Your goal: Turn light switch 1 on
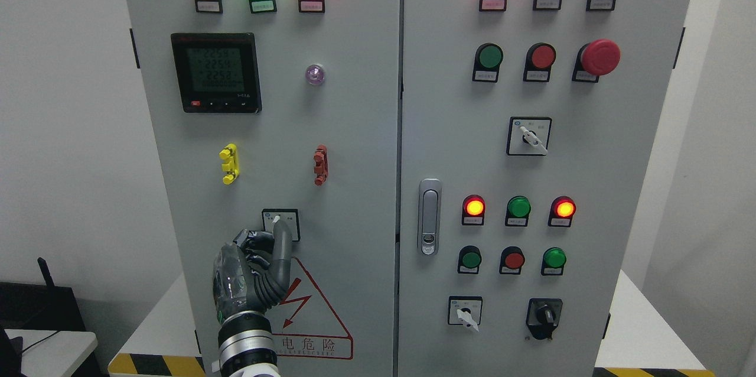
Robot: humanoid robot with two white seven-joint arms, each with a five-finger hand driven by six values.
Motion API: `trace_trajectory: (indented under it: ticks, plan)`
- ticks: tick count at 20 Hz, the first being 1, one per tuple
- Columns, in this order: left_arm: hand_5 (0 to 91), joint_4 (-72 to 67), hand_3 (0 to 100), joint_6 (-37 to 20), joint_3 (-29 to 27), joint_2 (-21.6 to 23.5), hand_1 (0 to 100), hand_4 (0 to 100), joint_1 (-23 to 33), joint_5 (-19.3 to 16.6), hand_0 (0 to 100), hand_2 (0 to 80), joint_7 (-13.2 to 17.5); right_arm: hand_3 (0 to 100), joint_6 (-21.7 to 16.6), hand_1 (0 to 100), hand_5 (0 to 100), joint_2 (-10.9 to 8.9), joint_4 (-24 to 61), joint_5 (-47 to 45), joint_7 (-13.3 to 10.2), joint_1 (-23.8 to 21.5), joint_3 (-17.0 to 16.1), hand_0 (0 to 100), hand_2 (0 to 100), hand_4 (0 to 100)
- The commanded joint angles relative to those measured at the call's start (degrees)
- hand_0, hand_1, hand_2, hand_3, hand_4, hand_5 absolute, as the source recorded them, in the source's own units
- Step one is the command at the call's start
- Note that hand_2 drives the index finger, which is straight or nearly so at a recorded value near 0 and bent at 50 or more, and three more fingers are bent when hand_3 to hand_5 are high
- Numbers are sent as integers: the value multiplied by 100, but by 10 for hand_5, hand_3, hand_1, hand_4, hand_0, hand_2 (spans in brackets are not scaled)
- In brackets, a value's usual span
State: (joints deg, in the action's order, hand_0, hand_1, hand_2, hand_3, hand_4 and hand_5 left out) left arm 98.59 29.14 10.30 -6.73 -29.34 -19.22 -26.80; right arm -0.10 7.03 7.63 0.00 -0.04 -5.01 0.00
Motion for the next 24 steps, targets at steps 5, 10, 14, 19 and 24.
trace_trajectory:
  ticks: [5,10,14,19,24]
  plan:
    - [813,-68,649,40,7,5,385,809,-36,-3,243,356,61,0,1,389,0,0,1,-150,-5,0,114,120,0,0]
    - [813,-76,645,40,-2,5,386,806,-36,-3,216,353,61,0,1,389,0,0,1,-150,-5,0,114,120,0,0]
    - [813,-94,641,40,-11,5,351,803,-36,6,227,356,61,0,1,389,0,0,1,-150,-5,0,114,120,0,0]
    - [814,-94,635,40,-11,5,299,801,-36,15,285,356,61,0,1,389,0,0,1,-150,-5,0,114,120,0,0]
    - [814,-94,627,40,-37,14,251,798,-36,23,355,352,61,0,1,389,0,0,1,-150,-5,0,114,120,0,0]
